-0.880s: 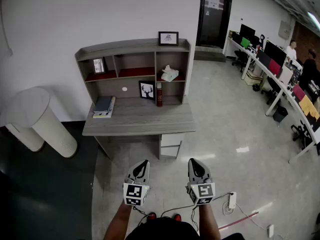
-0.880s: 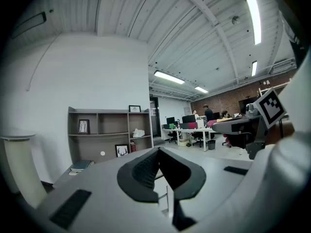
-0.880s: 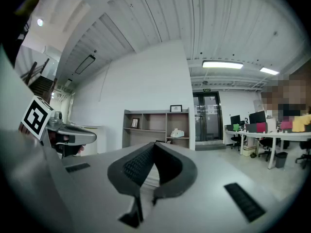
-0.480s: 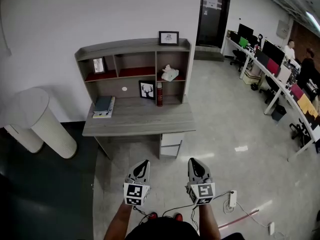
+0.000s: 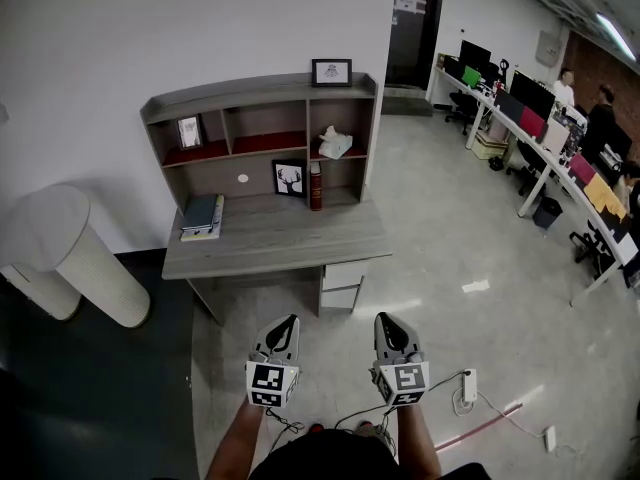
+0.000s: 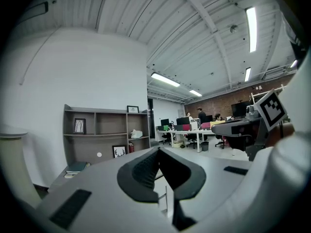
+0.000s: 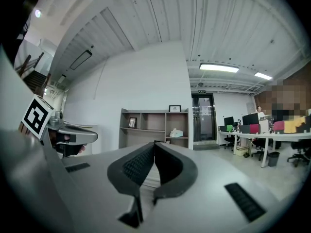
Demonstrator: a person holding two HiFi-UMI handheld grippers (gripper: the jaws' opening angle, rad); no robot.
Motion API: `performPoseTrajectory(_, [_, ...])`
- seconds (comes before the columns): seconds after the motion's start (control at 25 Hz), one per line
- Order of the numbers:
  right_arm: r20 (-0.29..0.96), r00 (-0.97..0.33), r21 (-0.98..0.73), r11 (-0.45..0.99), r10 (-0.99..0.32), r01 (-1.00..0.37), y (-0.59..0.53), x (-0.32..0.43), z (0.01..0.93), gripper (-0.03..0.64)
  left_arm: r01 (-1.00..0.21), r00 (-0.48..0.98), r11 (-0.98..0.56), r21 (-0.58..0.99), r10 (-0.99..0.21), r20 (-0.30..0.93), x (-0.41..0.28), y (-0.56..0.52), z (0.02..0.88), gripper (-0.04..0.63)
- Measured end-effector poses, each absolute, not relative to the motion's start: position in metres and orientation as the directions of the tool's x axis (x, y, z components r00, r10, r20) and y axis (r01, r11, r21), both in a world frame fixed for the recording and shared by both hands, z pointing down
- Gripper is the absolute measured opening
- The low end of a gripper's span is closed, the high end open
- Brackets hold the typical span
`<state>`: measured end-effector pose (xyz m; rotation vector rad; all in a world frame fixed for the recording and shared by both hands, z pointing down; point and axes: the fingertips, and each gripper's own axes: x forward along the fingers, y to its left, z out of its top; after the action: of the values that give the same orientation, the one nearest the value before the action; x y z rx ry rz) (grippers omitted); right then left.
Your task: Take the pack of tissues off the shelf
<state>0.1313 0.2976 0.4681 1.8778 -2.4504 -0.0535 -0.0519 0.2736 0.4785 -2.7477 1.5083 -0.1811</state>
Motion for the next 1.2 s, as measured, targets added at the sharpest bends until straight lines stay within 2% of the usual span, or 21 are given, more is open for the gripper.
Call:
performPoseTrajectory(0.52, [0.051, -0.277, 0.050, 0.280, -0.959, -0.959, 0.240, 0.127, 0.486, 0.028, -0.848, 0.517, -0.527, -0.054, -0.845, 0.137, -0.058, 0.219, 0.498, 0.006])
performPoseTrajectory(1.2, [0.017, -0.380, 0.031, 0.380, -0.925, -0.924, 0.057, 0.215, 0.479, 0.029, -0.907, 0.402, -0.414, -0.073, -0.906, 0.133, 0.023, 0.058, 0.487, 0.006])
